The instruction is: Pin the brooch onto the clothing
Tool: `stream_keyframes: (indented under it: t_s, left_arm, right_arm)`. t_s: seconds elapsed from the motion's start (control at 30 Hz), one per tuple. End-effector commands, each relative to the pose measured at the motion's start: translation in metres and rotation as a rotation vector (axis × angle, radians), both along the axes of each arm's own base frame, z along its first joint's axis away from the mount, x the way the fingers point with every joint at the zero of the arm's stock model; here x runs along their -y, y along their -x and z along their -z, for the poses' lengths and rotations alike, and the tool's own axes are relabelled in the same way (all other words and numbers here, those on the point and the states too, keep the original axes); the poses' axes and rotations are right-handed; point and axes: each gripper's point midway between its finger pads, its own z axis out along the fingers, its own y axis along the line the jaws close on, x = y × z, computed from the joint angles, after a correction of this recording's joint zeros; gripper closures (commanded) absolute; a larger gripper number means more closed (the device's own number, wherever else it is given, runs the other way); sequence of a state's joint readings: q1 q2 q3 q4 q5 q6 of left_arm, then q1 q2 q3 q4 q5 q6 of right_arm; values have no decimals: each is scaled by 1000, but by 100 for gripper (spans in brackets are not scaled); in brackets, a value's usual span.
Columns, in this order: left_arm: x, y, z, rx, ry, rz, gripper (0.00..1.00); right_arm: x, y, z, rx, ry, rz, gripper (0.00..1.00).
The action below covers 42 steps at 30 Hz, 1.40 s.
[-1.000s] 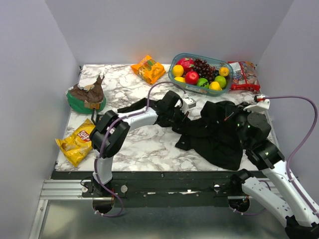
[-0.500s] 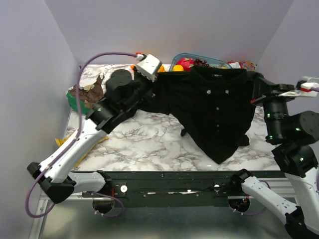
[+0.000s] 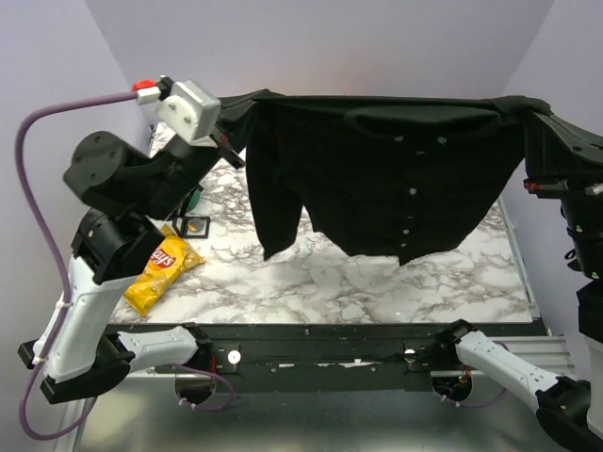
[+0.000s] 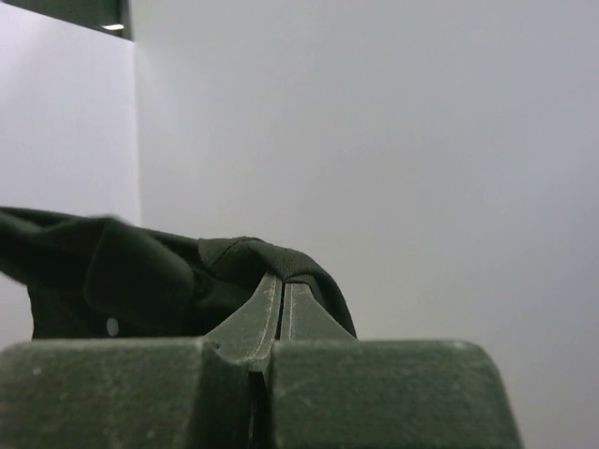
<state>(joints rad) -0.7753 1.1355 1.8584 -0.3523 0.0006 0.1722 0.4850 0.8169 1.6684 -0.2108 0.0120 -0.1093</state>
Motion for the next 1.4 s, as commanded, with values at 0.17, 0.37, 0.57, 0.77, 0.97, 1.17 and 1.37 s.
stream_keyframes:
  t_s: [0.17,0.37,0.57,0.77,0.97,1.17,1.37]
  left_arm:
    - [-27,17,-26,2,140,-18,100]
    - [-9,-105,50,-293,28,-151,100]
    - [-56,-251,188,-735,3,-283,100]
    - [-54,-311,362,-1162,-168,-339,23]
    - [-72,-304,410,-1197,-231,-446,4]
    - [-41,-270,393,-1147,-149,-364,3]
    - [24,-220,413,-1206,-80,-129,3]
  right_arm:
    - [18,2,-24,17,-92,54,99]
    - [-4,-133,43,-278,-34,278,99]
    - [-1,-311,179,-674,-17,320,99]
    - [-49,-389,321,-998,114,155,27]
    - [-56,-369,377,-1098,73,102,0]
    - [-30,-309,409,-1156,47,185,0]
    - [-24,-236,445,-1257,-29,154,1]
